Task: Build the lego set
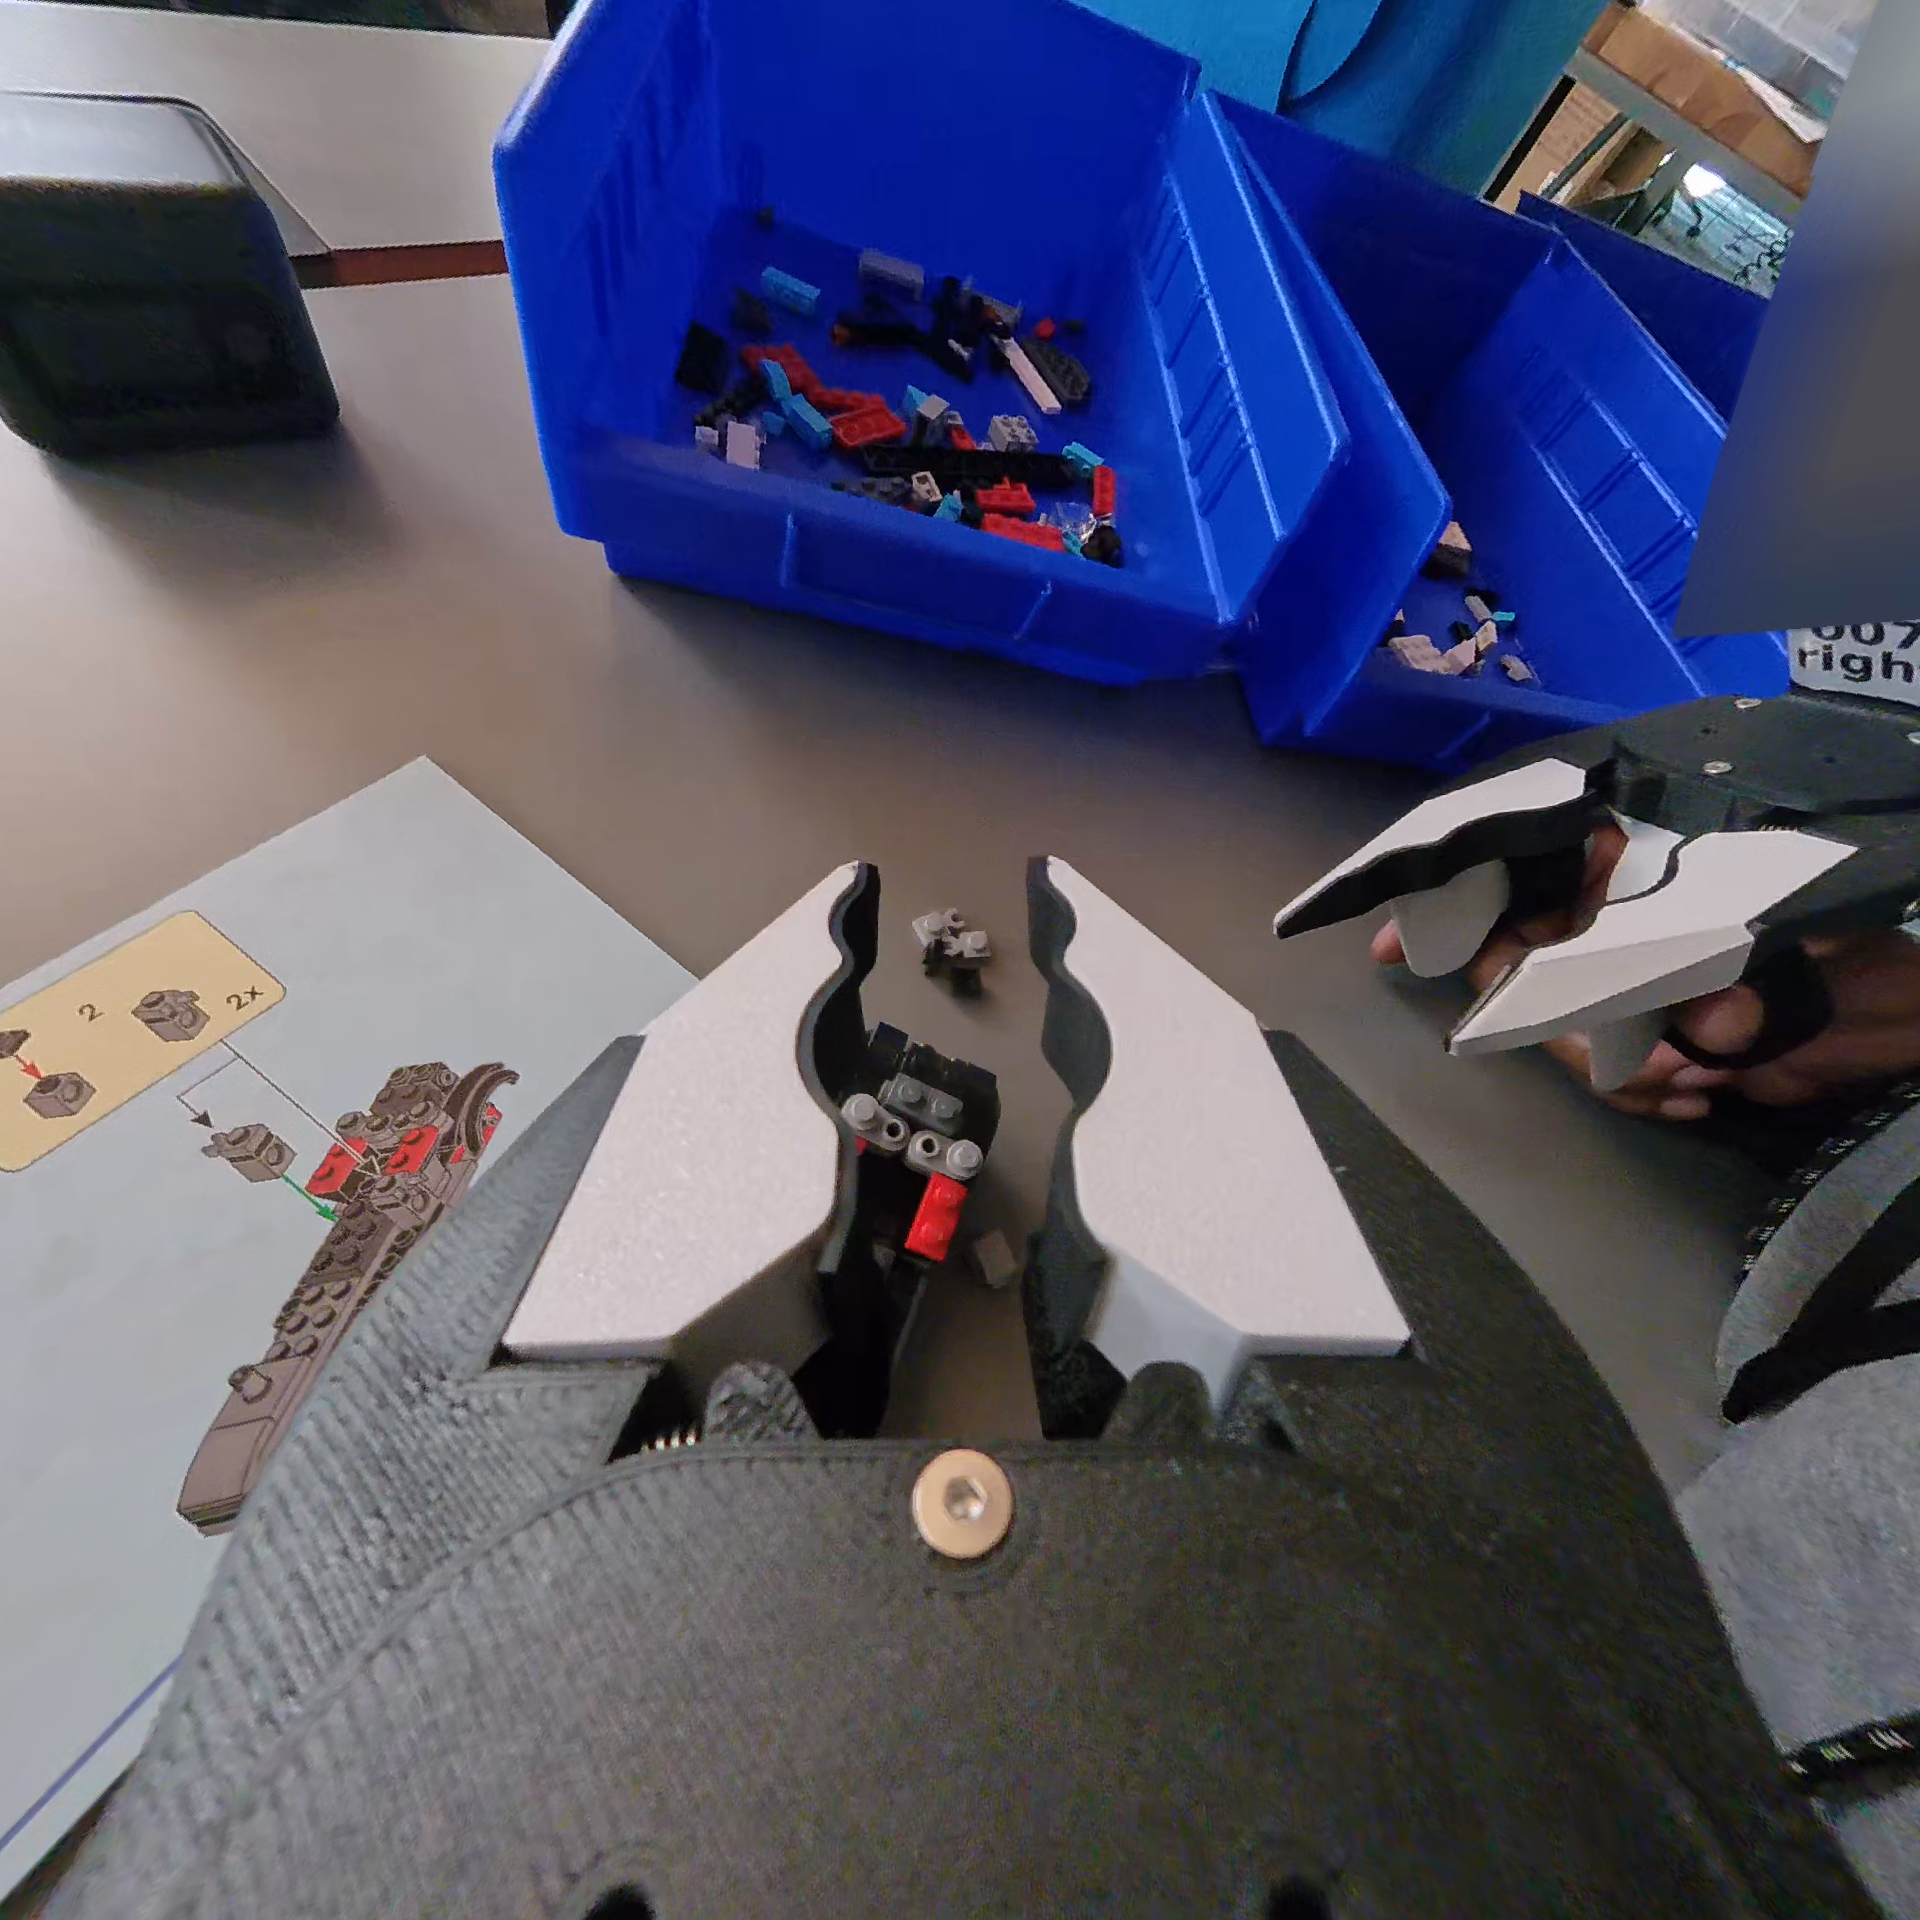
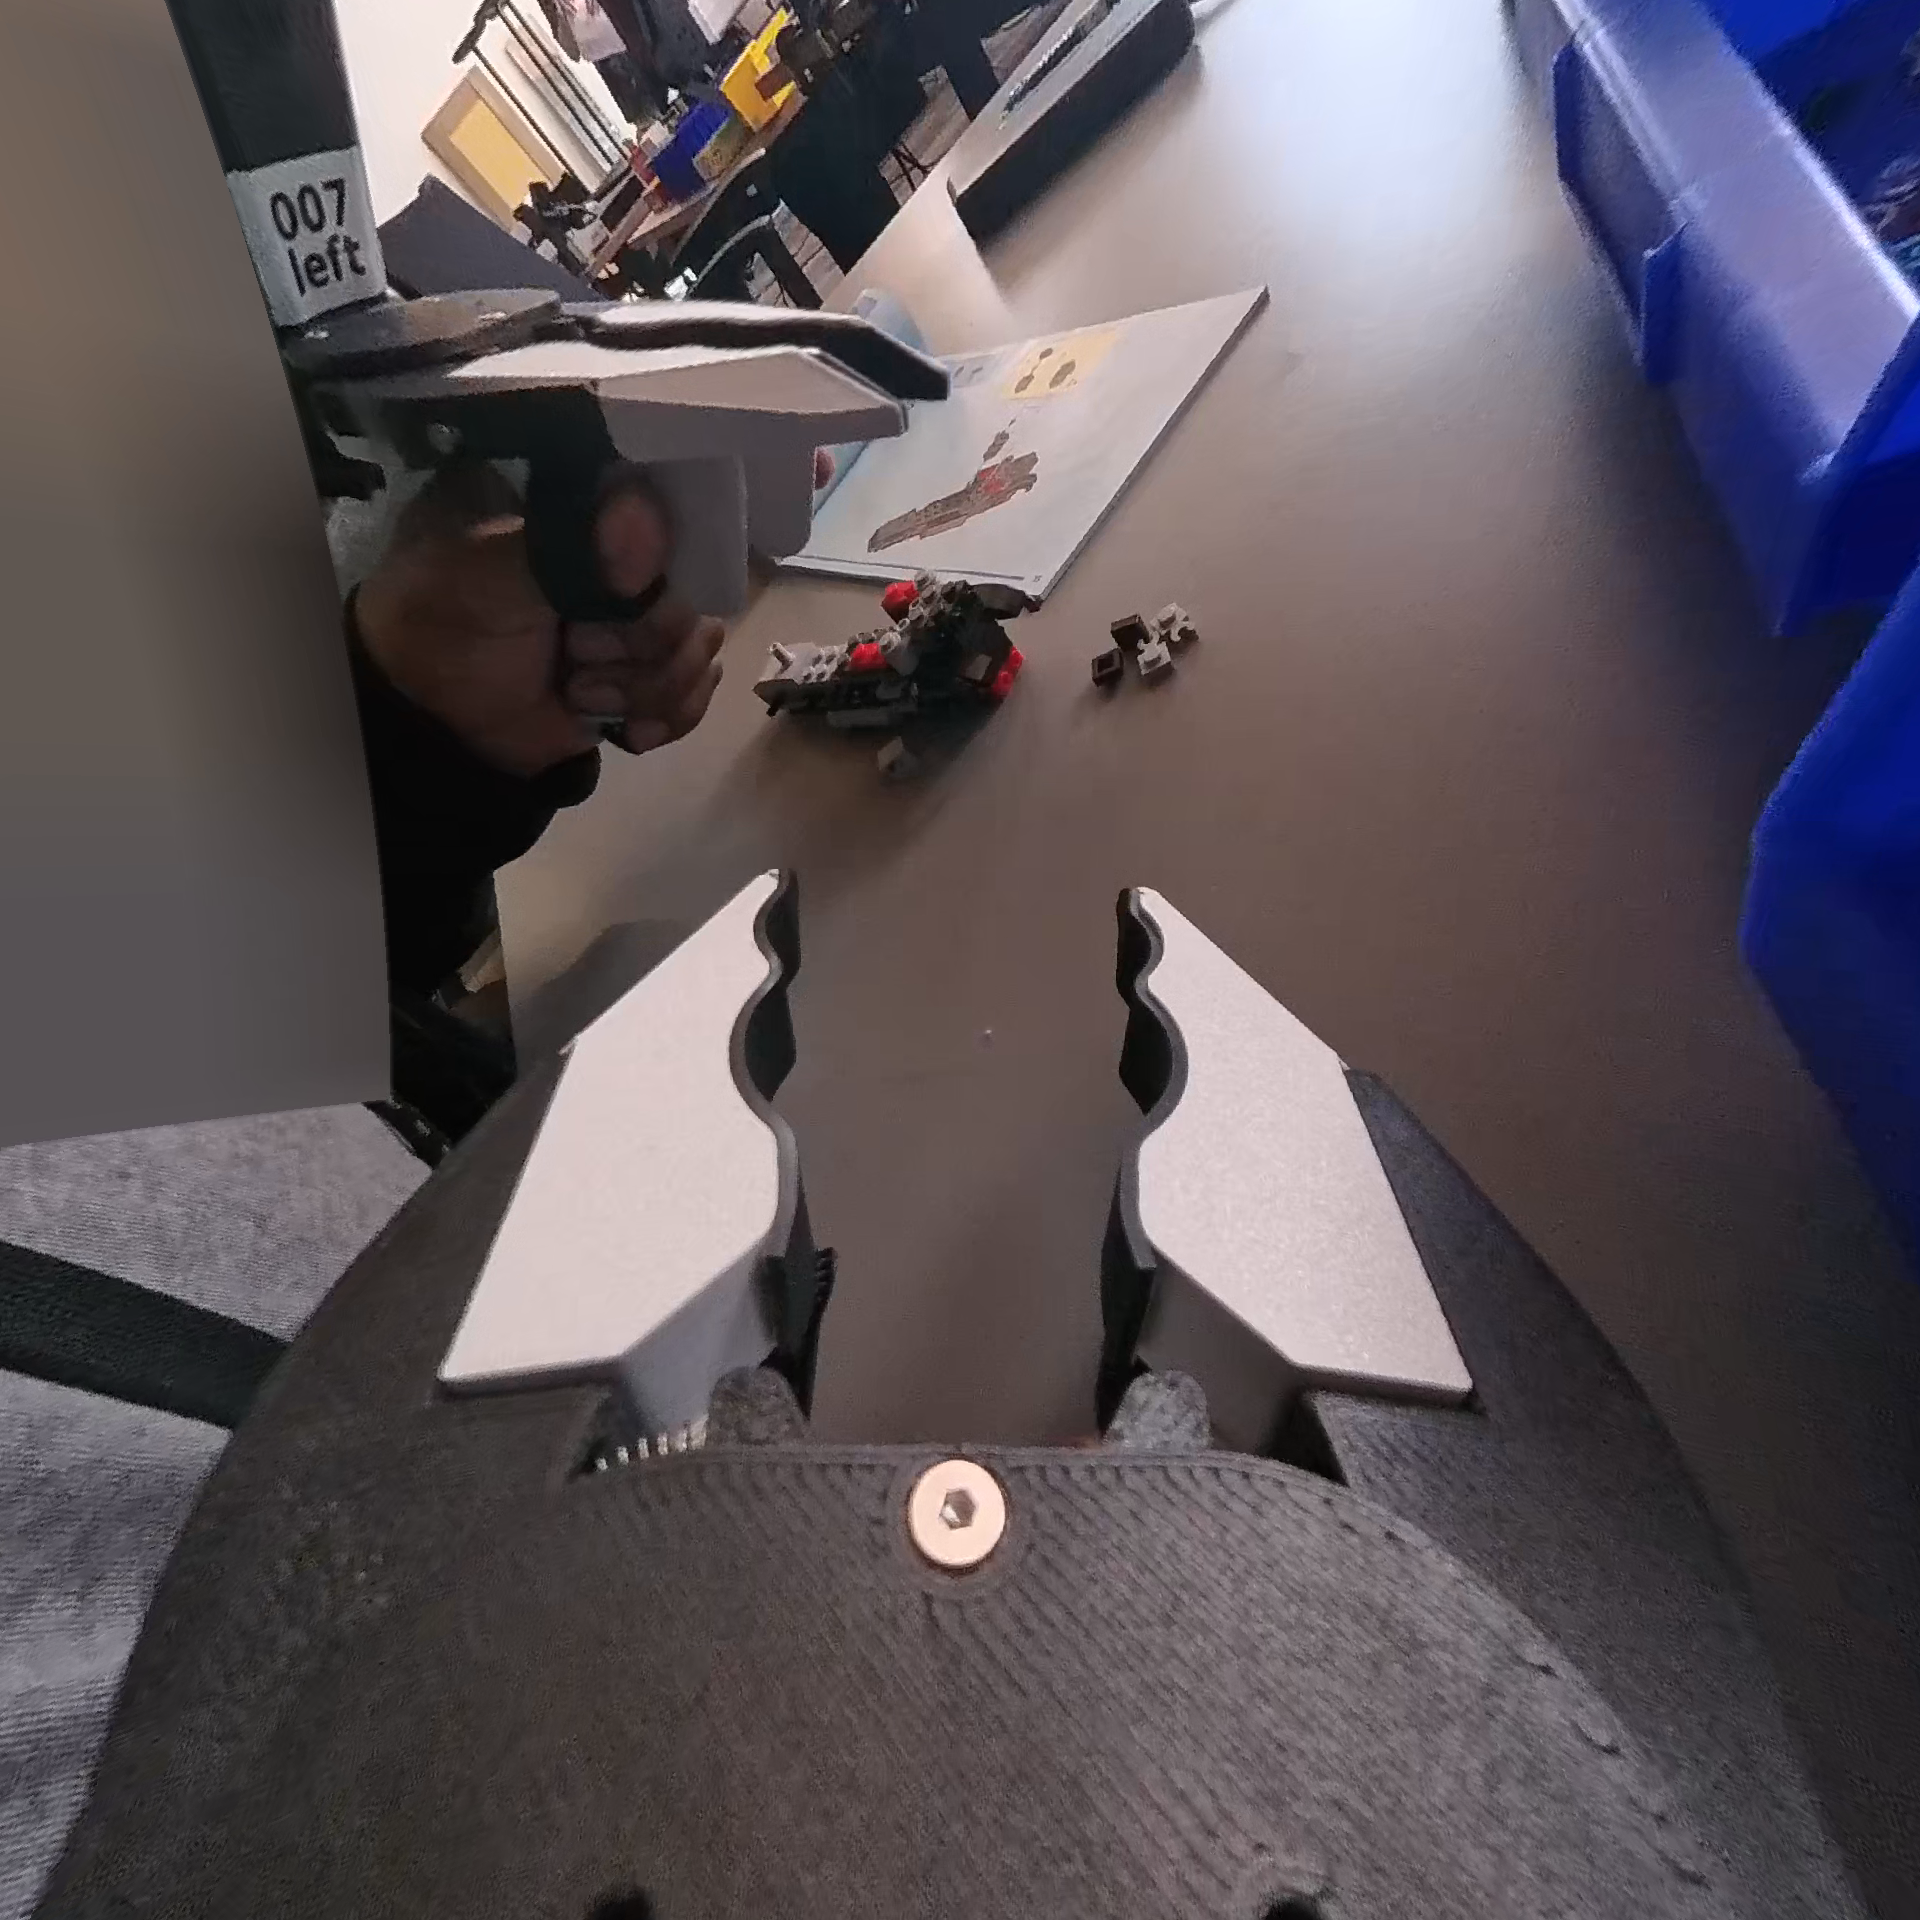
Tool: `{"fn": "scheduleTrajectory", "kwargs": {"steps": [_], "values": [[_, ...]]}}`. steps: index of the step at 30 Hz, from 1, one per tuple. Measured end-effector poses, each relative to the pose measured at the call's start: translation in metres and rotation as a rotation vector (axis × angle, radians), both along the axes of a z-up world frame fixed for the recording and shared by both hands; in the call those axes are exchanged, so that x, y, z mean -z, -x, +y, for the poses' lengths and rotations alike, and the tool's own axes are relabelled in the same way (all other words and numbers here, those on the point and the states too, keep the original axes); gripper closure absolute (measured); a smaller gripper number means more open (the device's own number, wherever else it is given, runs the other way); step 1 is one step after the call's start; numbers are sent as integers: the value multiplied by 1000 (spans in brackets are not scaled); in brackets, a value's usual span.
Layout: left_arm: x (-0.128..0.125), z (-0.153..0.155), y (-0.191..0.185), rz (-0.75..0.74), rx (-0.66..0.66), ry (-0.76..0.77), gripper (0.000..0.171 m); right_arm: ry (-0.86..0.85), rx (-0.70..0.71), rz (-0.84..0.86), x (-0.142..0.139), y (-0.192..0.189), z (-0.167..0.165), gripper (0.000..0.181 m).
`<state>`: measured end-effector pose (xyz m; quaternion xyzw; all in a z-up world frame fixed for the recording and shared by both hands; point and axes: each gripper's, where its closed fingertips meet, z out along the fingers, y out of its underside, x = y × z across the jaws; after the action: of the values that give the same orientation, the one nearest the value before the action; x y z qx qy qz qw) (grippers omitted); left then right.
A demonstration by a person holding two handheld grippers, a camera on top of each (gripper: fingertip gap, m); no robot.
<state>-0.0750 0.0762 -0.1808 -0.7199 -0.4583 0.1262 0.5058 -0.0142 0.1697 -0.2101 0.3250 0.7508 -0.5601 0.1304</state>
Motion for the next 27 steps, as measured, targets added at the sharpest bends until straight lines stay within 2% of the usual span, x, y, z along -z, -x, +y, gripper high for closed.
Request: {"fn": "scheduleTrajectory", "kwargs": {"steps": [20, 27], "values": [[5, -3, 0, -9, -14, -9, 142, 2, 0, -5, 0, 0, 0, 119], [7, -17, 3, -9, -44, 11, 142, 2, 2, -8, 0, 1, 1, 119]]}}
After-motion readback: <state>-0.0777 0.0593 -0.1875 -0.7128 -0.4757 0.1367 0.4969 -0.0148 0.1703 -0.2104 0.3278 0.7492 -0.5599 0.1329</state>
